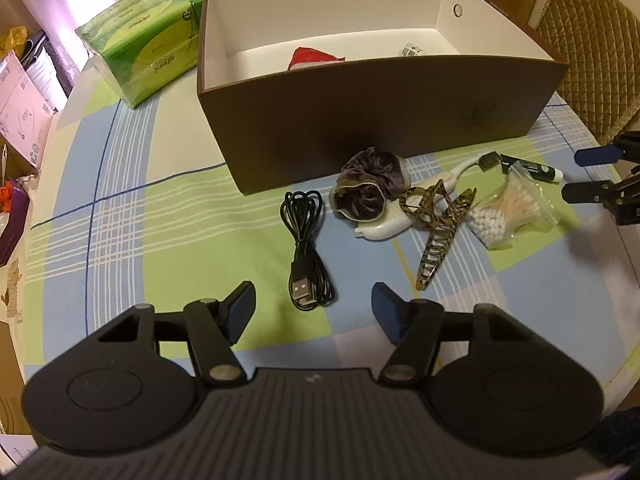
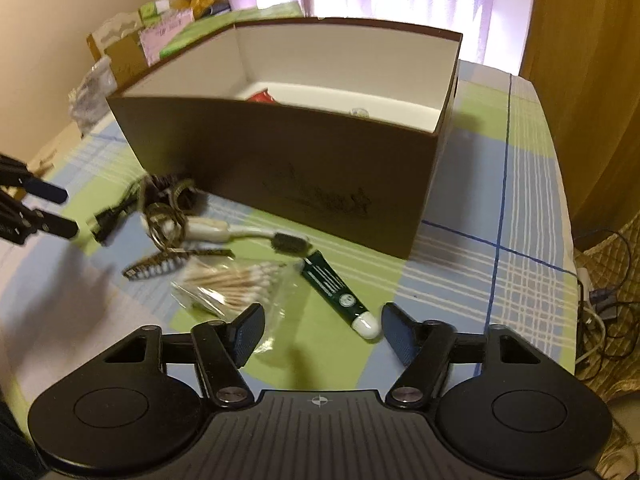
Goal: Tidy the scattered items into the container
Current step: 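Grasp the green tube with the right tool while the left tool grasps the black USB cable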
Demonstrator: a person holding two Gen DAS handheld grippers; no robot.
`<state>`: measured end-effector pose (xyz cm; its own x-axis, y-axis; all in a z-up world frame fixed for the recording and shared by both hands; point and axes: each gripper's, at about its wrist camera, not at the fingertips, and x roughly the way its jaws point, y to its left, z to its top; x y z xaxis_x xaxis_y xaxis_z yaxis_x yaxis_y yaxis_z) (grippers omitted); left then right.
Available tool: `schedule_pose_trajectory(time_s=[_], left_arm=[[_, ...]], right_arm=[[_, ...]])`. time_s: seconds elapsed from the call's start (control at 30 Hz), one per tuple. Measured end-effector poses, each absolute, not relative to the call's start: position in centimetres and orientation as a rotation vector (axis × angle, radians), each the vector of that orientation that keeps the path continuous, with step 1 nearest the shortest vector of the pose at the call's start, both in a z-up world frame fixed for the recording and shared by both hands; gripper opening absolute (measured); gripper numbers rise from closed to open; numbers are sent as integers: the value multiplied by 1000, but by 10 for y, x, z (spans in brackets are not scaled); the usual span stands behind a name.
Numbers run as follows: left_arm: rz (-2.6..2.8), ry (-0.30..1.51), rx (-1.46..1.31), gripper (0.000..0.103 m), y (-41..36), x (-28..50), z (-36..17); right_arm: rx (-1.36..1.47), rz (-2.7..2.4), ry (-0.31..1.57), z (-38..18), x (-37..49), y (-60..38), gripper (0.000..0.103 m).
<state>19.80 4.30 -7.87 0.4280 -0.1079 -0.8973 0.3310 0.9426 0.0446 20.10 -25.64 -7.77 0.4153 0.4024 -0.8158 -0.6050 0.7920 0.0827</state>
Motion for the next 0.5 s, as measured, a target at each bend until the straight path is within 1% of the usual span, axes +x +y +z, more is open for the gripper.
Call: schedule_pose_trajectory(time_s=[0.03, 0.23, 0.37, 0.43, 0.5], left_arm=[[-276, 1100, 227, 61, 44, 199, -80], [-274, 1107, 227, 60, 46, 204, -84], [-280, 1113, 216, 55, 48, 208, -87], [-283, 1118, 214, 54, 48, 211, -89], [-290, 1119, 215, 52, 48, 213, -91]], right_arm=[[-252, 638, 961, -81, 204, -256, 47], [-276, 634, 962, -95, 220, -256, 47], [-299, 644, 969, -102, 228, -254, 47], [-295, 644, 975, -106, 230, -254, 29], [-278, 635, 975, -107, 231, -256, 29]])
